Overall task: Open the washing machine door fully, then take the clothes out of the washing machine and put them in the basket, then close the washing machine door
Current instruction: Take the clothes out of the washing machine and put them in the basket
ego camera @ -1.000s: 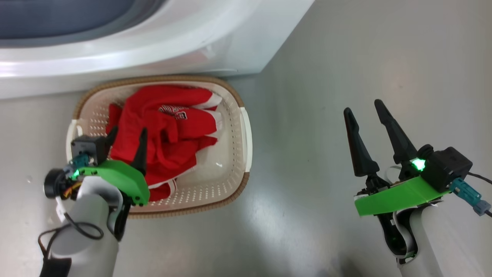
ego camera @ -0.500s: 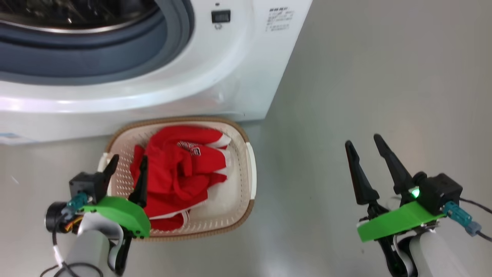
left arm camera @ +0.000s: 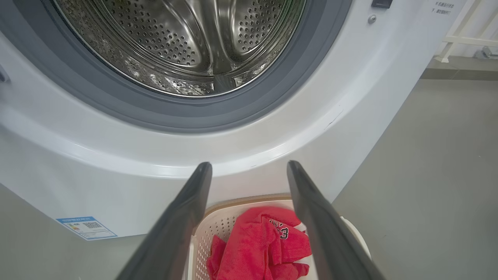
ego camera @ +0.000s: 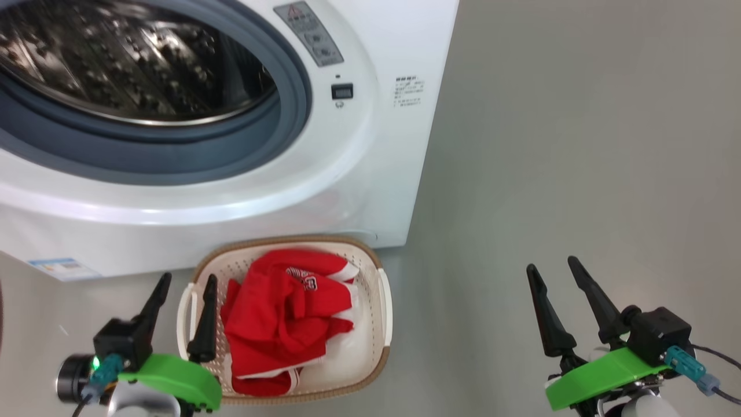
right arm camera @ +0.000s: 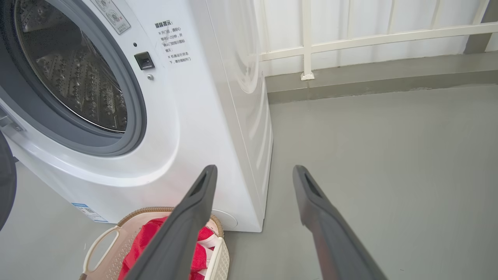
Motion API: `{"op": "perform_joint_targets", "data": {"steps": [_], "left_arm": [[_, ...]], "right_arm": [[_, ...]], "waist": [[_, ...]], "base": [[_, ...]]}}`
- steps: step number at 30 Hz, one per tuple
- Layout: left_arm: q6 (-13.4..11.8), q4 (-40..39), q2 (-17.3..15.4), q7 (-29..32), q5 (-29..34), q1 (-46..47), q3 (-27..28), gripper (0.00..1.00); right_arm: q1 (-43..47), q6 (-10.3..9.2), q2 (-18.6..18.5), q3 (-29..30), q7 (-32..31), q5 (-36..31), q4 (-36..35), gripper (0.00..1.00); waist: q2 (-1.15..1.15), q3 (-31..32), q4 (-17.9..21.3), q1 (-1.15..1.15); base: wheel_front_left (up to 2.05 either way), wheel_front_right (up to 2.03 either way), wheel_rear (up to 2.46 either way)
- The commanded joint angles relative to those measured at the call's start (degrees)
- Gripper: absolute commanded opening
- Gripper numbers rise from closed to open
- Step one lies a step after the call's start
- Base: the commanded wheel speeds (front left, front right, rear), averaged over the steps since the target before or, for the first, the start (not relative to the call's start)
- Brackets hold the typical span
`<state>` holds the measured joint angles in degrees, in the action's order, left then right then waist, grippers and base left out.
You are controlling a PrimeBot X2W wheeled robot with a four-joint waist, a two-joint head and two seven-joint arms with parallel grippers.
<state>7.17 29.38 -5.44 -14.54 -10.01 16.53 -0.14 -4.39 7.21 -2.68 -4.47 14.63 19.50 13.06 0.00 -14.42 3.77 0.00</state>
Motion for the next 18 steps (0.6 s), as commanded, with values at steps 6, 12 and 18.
{"op": "perform_joint_targets", "data": {"steps": [6, 12, 18], "left_arm": [[0.32, -6.98, -0.09, -0.46, 1.2, -5.46, 4.04, 1.0], [0.32, -11.2, 0.83, -0.46, 2.01, -10.37, 5.14, 1.0], [0.32, -14.33, 1.15, -0.46, 2.47, -13.84, 5.76, 1.0]], "right_arm": [[2.35, 0.28, -0.2, -0.72, 0.37, -1.47, -1.03, 1.0], [4.8, 0.28, -0.2, -0.09, 0.37, -1.88, -0.96, 1.0], [6.69, 0.28, -0.2, 0.13, 0.37, -2.06, -1.05, 1.0]], "waist": [[0.0, 6.33, -0.17, 0.0], [0.0, 9.4, -0.61, 0.0], [0.0, 11.13, -0.94, 0.0]], "base": [[0.0, 0.0, 0.0], [0.0, 0.0, 0.0], [0.0, 0.0, 0.0]]}}
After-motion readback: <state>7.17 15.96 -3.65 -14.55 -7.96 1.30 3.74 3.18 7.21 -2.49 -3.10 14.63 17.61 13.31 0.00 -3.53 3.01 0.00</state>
